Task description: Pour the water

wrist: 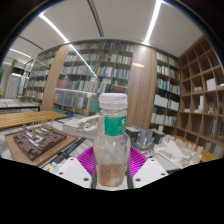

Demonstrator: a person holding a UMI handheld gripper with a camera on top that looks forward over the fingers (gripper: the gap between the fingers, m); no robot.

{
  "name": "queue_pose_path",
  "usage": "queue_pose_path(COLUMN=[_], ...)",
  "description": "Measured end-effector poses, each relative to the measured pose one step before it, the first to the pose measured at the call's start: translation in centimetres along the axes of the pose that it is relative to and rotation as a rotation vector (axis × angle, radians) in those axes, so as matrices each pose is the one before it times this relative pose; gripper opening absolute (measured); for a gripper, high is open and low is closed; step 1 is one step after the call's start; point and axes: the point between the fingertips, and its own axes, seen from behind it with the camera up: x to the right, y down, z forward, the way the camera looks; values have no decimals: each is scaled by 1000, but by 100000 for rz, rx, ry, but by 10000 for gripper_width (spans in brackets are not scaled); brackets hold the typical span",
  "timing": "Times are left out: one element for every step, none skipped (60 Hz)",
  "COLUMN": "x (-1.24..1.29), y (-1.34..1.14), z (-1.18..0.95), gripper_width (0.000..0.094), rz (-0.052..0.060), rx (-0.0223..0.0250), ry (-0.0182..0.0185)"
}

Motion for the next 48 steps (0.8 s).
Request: queue_pose_path(x=[1050,344,391,279,-1560,230,253,-705,564,237,223,161,81,19,-27,-504,-8,-261,-109,-90,-105,-106,-99,-80,-122,-41,293,-50,-83,89,130,58,-7,46,45,553,-494,-66,-22,39,-18,108,-119,-85,8,-130,26,45], y=[632,904,838,878,1565,906,833,947,912,759,724,641,593,595,561,173,598,667,497,433,422,440,502,521,298,-705,254,-80,-183,243,-105,-27,78,-49,-5,-268,246,69,193,276,226,164,138,59,42,-139,-63,-22], z=[-358,-110,-133,-65,868,41,50,377,-33,103,61,63,76,67,85,90,83,275,119,66,77,101,92,102,-108,-7,-480,394,22,-139,-32,-14,11,42,54,-1499,1463,153,43,-23,-66,-483,-135,-214,-433,-164,-403,-434], gripper_width=[404,404,403,402,404,405,406,406,406,407,406,407,407,407,407,406,406,406,407,409,408,408,409,427,431,416,413,415,414,416,424,443,453,471,490,505,520,536,562,597,636,678,728,787,853,877,859,845], rz=[2009,1911,1903,1804,1616,1382,1017,523,442,391,408,355,178,128,187,307,393,235,260,455,606,541,304,191,6,-539,-738,-276,129,348,800,967,631,151,-46,-95,-169,-289,-226,-190,-118,137,243,348,277,24,36,-160], rx=[-1724,-1505,-1448,-1566,-1351,-1512,-1292,-1086,-900,-1028,-937,-714,-564,-525,-455,-872,-416,-293,-511,-529,-482,-587,-806,-979,790,3649,-2080,1557,899,-848,393,-98,-345,-36,-240,-470,-276,-602,-1112,-1493,-1302,-954,-987,-618,-266,53,-3,-204], ry=[-393,-102,-181,-243,518,175,390,785,-33,163,198,85,-72,-147,-73,285,-179,-142,-275,-207,-152,-90,-37,-5,211,423,408,400,279,587,684,317,141,150,125,-245,101,-43,93,252,74,-365,-397,-296,-193,-71,196,244])
